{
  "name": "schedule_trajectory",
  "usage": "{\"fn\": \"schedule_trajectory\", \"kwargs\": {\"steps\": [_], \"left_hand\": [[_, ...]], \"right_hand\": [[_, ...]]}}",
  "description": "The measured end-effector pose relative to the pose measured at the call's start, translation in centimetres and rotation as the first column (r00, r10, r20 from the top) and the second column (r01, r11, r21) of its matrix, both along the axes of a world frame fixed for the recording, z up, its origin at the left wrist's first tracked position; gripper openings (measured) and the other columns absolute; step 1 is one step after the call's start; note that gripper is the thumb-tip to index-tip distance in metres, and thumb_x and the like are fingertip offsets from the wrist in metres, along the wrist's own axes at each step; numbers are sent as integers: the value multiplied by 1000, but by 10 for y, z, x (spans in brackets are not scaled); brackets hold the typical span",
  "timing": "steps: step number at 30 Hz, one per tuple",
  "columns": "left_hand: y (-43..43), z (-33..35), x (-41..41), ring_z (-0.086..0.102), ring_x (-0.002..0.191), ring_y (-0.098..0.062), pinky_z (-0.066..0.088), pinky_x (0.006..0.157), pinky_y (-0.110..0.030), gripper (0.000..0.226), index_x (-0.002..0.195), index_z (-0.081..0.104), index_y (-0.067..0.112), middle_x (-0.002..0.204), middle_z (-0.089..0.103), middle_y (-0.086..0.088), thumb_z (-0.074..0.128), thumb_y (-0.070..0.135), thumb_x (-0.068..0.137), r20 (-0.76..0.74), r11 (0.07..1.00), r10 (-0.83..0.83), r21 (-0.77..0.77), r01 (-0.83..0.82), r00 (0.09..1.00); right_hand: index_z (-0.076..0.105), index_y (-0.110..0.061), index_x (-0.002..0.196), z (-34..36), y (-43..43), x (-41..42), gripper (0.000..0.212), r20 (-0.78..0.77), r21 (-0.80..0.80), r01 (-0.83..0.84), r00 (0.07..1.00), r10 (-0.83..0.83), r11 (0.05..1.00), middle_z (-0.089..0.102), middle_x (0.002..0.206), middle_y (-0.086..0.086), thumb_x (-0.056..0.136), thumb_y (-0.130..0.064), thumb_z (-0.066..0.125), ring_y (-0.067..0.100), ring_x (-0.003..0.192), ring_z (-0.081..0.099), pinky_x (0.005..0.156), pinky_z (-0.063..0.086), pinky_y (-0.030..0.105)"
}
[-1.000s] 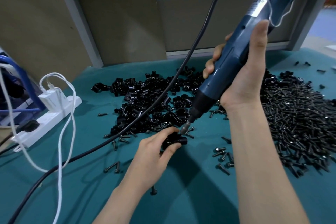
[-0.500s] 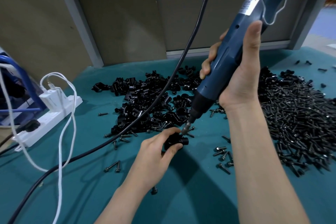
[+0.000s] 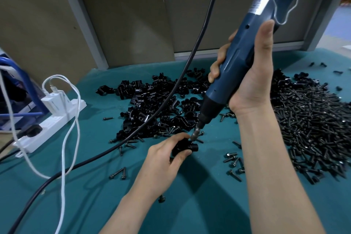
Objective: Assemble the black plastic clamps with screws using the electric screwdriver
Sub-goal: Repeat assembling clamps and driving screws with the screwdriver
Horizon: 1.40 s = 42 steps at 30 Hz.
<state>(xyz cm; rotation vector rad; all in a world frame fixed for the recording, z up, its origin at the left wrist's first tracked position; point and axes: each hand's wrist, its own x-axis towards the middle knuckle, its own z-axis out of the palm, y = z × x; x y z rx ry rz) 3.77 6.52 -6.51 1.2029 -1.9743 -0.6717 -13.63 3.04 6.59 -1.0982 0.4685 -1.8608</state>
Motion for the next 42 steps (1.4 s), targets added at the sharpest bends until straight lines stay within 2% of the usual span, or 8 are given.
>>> {"fn": "schedule_trajectory", "kwargs": {"steps": [7,11,18,25,37,42], "left_hand": [[0,-1,0,61,91,7,52,75,-17,31,121,61,24,97,63,26,64,23,91,10,1000,-4,-24,5,1000],[-1,-2,0,62,90,6,53,77,-19,30,120,61,26,96,64,26,65,23,91,-1,1000,0,-18,0,1000],[-1,-3,0,61,91,7,51,74,-14,30,120,61,26,97,64,26,65,23,90,-4,1000,-4,-23,4,1000],[-1,-3,0,56,91,15,41,70,-2,29,118,63,24,95,61,29,67,19,90,-10,1000,-6,-29,5,1000],[-1,-2,-1,58,89,13,41,67,-3,29,118,63,23,94,62,29,67,17,89,-8,999,-21,-46,21,1000],[-1,-1,0,60,89,10,45,70,-5,30,118,62,25,94,63,28,66,21,89,-17,1000,-14,-26,13,1000]], "right_hand": [[48,-12,83,0,-1,-2,58,11,18,-6,1000,6,1000,52,61,3,58,-64,56,19,43,47,47,42,26],[47,-11,86,1,-1,1,61,-2,17,5,1000,-5,1000,52,61,4,58,-65,56,19,44,47,48,42,27],[47,-11,85,0,-1,1,60,0,16,9,1000,-9,1000,51,61,4,58,-64,56,20,43,46,47,42,27],[48,-12,84,0,-1,1,60,-8,13,-4,1000,4,1000,52,60,3,58,-64,58,20,43,46,47,42,27],[50,-13,80,-2,-2,-2,55,-7,20,4,1000,-4,1000,52,60,4,60,-63,55,20,43,46,47,42,27],[52,-13,81,-3,-2,-3,60,-6,0,-39,999,39,999,54,61,4,57,-67,60,20,45,48,48,43,27]]}}
